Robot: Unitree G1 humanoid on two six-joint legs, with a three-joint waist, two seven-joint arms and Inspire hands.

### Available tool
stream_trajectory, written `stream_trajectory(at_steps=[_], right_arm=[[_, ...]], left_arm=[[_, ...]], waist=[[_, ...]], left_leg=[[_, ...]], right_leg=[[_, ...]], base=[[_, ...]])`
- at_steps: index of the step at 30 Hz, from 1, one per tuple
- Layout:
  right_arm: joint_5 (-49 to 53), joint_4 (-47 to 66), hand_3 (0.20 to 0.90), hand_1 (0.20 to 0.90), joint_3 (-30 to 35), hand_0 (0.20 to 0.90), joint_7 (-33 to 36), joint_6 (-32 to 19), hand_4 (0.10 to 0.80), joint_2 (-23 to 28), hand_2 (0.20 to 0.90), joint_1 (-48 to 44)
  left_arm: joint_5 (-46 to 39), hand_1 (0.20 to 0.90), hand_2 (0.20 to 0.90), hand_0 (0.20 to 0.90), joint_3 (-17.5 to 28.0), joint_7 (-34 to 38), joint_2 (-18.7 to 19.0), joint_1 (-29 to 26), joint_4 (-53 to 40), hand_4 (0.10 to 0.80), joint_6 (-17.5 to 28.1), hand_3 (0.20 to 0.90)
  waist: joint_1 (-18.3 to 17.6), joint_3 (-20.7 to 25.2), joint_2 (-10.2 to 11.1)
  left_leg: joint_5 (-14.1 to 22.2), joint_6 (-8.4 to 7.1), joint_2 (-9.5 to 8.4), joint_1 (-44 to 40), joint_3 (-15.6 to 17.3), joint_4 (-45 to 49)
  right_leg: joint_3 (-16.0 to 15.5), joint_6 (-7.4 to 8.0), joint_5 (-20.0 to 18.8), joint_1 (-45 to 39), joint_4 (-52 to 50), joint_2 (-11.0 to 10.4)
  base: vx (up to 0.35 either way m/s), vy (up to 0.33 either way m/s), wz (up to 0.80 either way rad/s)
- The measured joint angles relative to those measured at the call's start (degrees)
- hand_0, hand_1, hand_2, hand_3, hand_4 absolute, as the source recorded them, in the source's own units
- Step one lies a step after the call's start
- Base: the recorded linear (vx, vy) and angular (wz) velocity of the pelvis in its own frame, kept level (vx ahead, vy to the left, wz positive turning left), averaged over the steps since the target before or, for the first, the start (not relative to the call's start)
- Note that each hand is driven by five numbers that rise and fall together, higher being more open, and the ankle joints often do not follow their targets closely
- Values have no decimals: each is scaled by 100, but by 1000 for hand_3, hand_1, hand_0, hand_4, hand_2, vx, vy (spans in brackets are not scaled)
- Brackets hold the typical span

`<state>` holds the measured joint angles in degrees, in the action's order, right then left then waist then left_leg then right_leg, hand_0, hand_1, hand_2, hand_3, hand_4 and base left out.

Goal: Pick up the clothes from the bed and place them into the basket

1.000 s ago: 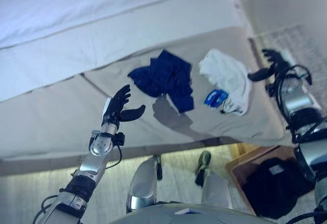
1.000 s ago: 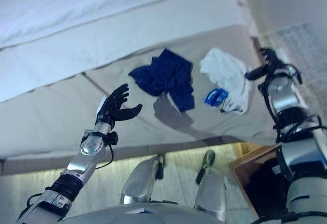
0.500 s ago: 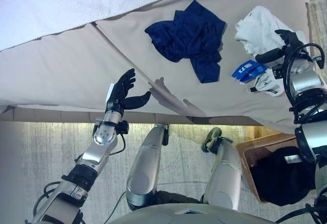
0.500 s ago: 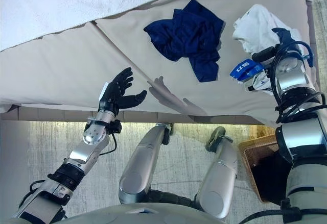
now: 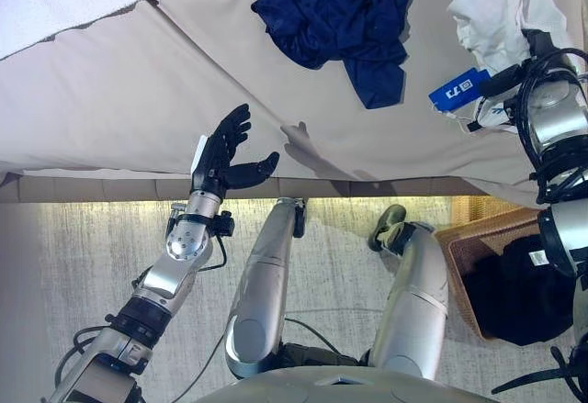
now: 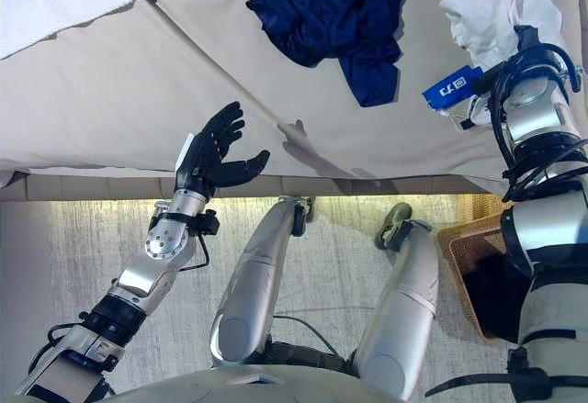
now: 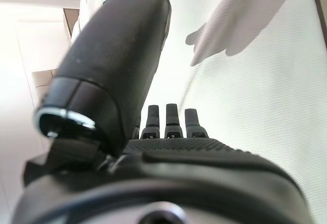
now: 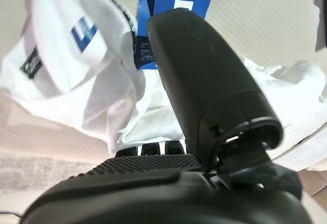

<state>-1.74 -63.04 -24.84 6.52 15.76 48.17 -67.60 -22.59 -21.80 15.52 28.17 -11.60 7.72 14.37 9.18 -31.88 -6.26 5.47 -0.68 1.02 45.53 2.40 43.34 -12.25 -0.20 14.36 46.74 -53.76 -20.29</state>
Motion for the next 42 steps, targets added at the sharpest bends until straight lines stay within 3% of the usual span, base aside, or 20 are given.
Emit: stream_trajectory(at_steps=[9, 17, 21, 23, 24, 26, 28, 30, 33, 37, 38, 39, 40, 41, 42], right_arm=[[-1, -314, 200, 300, 13, 300, 61, 11, 100, 145, 300, 327], [-1, -70, 200, 300, 36, 300, 416, -385, 100, 316, 300, 776], [63, 491, 200, 300, 302, 300, 603, -523, 100, 789, 300, 951], [130, 612, 200, 300, 446, 300, 620, -587, 100, 872, 300, 967], [213, 843, 200, 300, 574, 300, 647, -654, 100, 910, 300, 1143], [308, 946, 200, 300, 802, 300, 671, -707, 100, 926, 300, 1379], [409, 976, 200, 300, 1070, 300, 673, -750, 100, 930, 300, 1526], [635, 1255, 200, 300, 1295, 300, 689, -847, 100, 946, 300, 2000], [758, 1555, 200, 300, 1547, 300, 696, -906, 100, 982, 300, 2251], [760, 1963, 200, 300, 1835, 300, 722, -957, 100, 1161, 300, 2581], [768, 2070, 200, 300, 1991, 300, 724, -958, 100, 1197, 300, 2706], [864, 2108, 200, 300, 2221, 300, 739, -957, 100, 1200, 300, 2864], [885, 2175, 200, 300, 2398, 300, 749, -952, 100, 1247, 300, 3043], [922, 2225, 200, 300, 2516, 300, 763, -952, 100, 1345, 300, 3152], [986, 2316, 200, 300, 2740, 300, 794, -966, 100, 1484, 300, 3299]], left_arm=[[-3, 900, 900, 900, -25, 15, 120, 7, 0, 800, 4, 900], [-75, 900, 900, 900, -28, 35, 145, 59, 64, 800, 67, 900], [-100, 900, 900, 900, -11, 35, 163, -21, 84, 800, -6, 900], [-101, 900, 900, 900, -15, 31, 163, -17, 94, 800, -75, 900], [-100, 900, 900, 900, -13, 16, 183, -5, 138, 800, -104, 900], [-100, 900, 900, 900, 50, 19, 195, 5, 151, 800, -195, 900], [-99, 900, 900, 900, 47, -20, 182, 40, 220, 800, -320, 900], [-99, 900, 900, 900, 63, -17, 174, 288, 239, 800, -322, 900], [-98, 900, 900, 900, 139, -32, 146, 321, 280, 800, -323, 900], [-98, 900, 900, 900, 229, -83, 125, 319, 299, 800, -323, 900], [-97, 900, 900, 900, 249, -111, 99, 311, 356, 800, -321, 900], [-95, 900, 900, 900, 249, -149, 59, 270, 541, 800, -311, 900], [-91, 900, 900, 900, 244, -162, 15, 294, 597, 800, -303, 900], [-88, 900, 900, 900, 245, -188, -48, 277, 638, 800, -297, 900], [-90, 900, 900, 900, 264, -183, -176, 188, 753, 800, -293, 900]], waist=[[-81, -4, 7], [-322, -13, 45], [-414, 8, 104], [-448, 9, 105], [-490, 43, 152], [-559, 303, 374], [-650, 439, 417], [-663, 1088, 511], [-822, 1252, 505], [-1057, 1320, 505], [-1116, 1320, 509], [-1167, 1333, 689], [-1201, 1451, 699], [-1249, 1510, 625], [-1248, 1525, 292]], left_leg=[[99, 71, 1, -243, 27, 76], [108, 80, 258, -1663, 337, -802], [89, 48, 291, -2420, 525, -1509], [147, 104, 338, -2629, 540, -1313], [141, 17, 387, -3056, 615, -1718], [50, -5, 329, -3371, 750, -2318], [-207, 0, 300, -3915, 791, -2838], [-287, -24, 262, -4033, 883, -3251], [-446, -54, 290, -4543, 964, -3719], [-470, -81, 295, -4856, 1023, -3948], [-469, -81, 303, -4845, 1022, -3794], [-199, -55, 241, -4468, 1053, -3012], [-53, -56, 116, -4598, 1104, -3453], [-263, 2, 75, -4856, 1119, -4239], [-1013, 243, 319, -5188, 1201, -4866]], right_leg=[[63, -1, -1, -274, 102, 29], [-89, 18, -11, -1667, 1131, 223], [-150, 76, -49, -2347, 1900, 356], [-197, 76, -49, -2591, 2131, 380], [-178, 216, -131, -2866, 2321, 472], [-90, 264, -244, -3042, 2767, 562], [-64, 302, -638, -3589, 3353, 692], [-63, 411, -1078, -3673, 3804, 757], [-76, 342, -1455, -4242, 4517, 976], [-58, 222, -1694, -4677, 5105, 1082], [-36, 128, -1817, -4776, 5228, 1089], [108, 13, -1975, -4903, 5369, 886], [121, 12, -1976, -4903, 5408, 814], [139, 13, -1975, -4889, 5395, 858], [219, 170, -1827, -4539, 4792, 1124]], base=[[8, 38, -5], [32, 92, -22], [75, 79, -15], [116, 66, -19], [137, 77, -24], [166, 79, -10], [140, 65, -4], [85, 47, -14], [53, 31, -18], [31, 21, -13], [22, 17, -5], [19, 16, 5], [10, 15, 12], [6, 24, -4], [13, 27, -16]])
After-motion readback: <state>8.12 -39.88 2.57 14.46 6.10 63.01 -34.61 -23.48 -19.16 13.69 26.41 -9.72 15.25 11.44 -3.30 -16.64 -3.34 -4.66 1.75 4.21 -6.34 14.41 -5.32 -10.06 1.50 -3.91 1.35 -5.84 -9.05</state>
